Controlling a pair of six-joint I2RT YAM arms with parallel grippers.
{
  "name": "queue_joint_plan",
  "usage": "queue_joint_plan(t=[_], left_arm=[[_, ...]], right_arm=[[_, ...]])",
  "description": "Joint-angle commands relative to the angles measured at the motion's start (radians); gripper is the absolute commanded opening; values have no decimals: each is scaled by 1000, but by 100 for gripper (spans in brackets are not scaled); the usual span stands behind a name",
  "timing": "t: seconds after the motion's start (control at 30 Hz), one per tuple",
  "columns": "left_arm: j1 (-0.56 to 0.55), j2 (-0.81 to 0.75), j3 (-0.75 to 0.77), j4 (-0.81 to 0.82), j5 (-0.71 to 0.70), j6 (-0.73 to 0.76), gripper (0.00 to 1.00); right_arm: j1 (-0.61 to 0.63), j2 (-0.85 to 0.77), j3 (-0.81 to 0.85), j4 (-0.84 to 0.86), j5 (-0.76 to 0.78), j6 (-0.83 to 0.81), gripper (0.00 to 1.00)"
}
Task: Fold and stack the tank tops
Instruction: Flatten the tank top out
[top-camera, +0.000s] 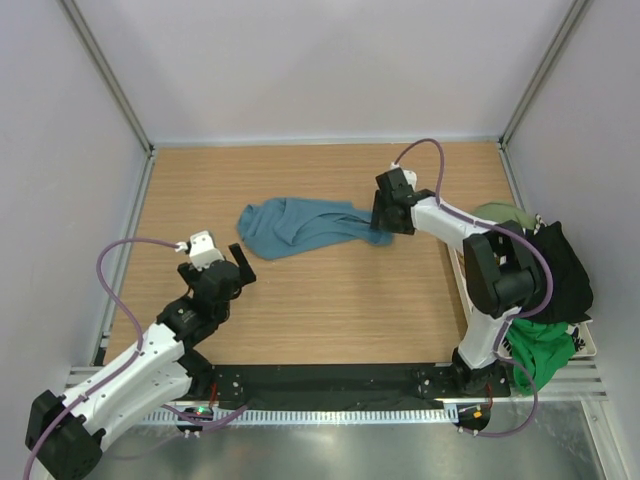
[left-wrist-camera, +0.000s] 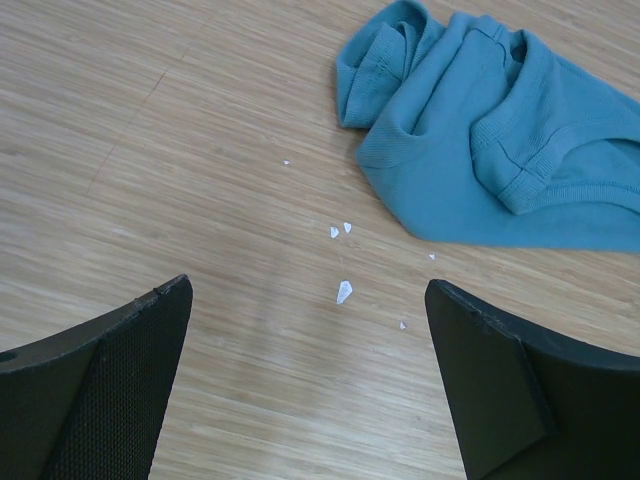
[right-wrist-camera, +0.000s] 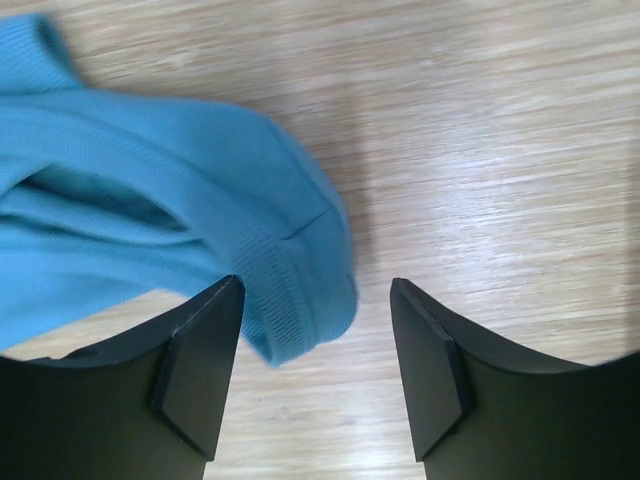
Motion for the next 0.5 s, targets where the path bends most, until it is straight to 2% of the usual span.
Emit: queue_joint_plan(t=[0.0, 0.07, 0.2, 0.37, 0.47], left_arm=[[4, -17, -6, 29, -58, 3, 99], [4, -24, -8, 35, -63, 5, 100], [4, -27, -12, 39, -68, 8, 100], [4, -26, -14, 45, -63, 13, 100], [4, -27, -14, 44, -66, 13, 99]], right_arm=[[96, -70, 67, -10, 25, -62, 67], [151, -59, 140, -44, 10, -64, 67], [199, -19, 225, -21, -129, -41, 67], [257, 168, 435, -52, -234, -28, 73], [280, 282, 538, -65, -267, -16, 73]])
